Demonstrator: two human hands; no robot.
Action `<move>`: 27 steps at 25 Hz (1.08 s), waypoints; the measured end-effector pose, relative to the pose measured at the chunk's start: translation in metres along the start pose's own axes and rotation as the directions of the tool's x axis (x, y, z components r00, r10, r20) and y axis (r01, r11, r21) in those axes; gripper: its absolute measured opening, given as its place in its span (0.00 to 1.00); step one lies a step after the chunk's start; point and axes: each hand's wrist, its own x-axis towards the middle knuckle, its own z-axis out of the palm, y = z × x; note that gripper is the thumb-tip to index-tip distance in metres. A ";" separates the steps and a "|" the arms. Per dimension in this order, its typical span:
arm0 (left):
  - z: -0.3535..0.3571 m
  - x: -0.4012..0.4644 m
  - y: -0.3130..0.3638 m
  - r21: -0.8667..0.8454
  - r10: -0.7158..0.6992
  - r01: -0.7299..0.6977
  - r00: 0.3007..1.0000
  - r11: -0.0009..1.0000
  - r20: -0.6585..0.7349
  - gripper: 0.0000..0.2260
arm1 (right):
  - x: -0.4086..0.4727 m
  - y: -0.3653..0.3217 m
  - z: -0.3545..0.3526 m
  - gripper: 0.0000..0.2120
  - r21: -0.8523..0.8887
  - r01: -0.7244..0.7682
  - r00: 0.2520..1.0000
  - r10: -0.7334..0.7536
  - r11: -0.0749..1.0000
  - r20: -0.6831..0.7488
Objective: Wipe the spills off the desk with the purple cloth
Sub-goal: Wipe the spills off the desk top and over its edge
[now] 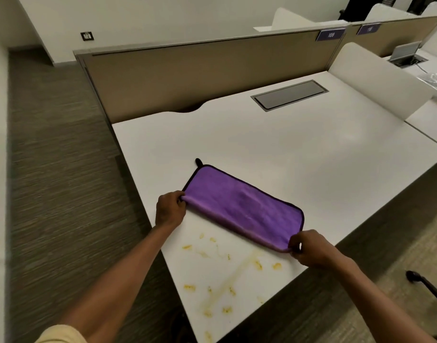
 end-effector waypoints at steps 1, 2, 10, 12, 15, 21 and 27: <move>-0.001 0.003 0.000 -0.018 0.040 -0.040 0.999 0.999 0.035 0.16 | 0.002 -0.004 -0.003 0.06 -0.032 0.027 0.999 -0.026 0.999 0.043; -0.003 0.006 0.000 -0.041 0.070 -0.067 0.995 0.997 0.071 0.19 | 0.006 -0.010 -0.007 0.06 -0.022 0.068 0.997 -0.068 0.997 0.030; 0.004 -0.020 -0.038 0.145 0.283 -0.278 0.959 0.950 -0.018 0.08 | 0.100 -0.082 0.010 0.26 -0.341 0.373 0.896 -0.431 0.863 -0.110; 0.003 -0.012 -0.048 0.180 0.373 -0.373 0.927 0.910 0.034 0.08 | 0.108 -0.079 0.016 0.26 -0.347 0.374 0.886 -0.441 0.860 -0.140; 0.003 0.002 -0.061 0.224 0.418 -0.440 0.898 0.870 0.139 0.19 | 0.119 -0.078 0.016 0.27 -0.296 0.322 0.892 -0.393 0.899 -0.223; 0.010 0.002 -0.070 0.350 0.401 -0.462 0.885 0.815 0.236 0.27 | 0.124 -0.087 0.028 0.28 -0.092 0.140 0.924 -0.164 0.986 -0.345; 0.010 0.002 -0.069 0.363 0.384 -0.465 0.882 0.808 0.275 0.29 | 0.051 -0.054 0.086 0.25 -0.114 0.192 0.901 -0.221 0.975 -0.373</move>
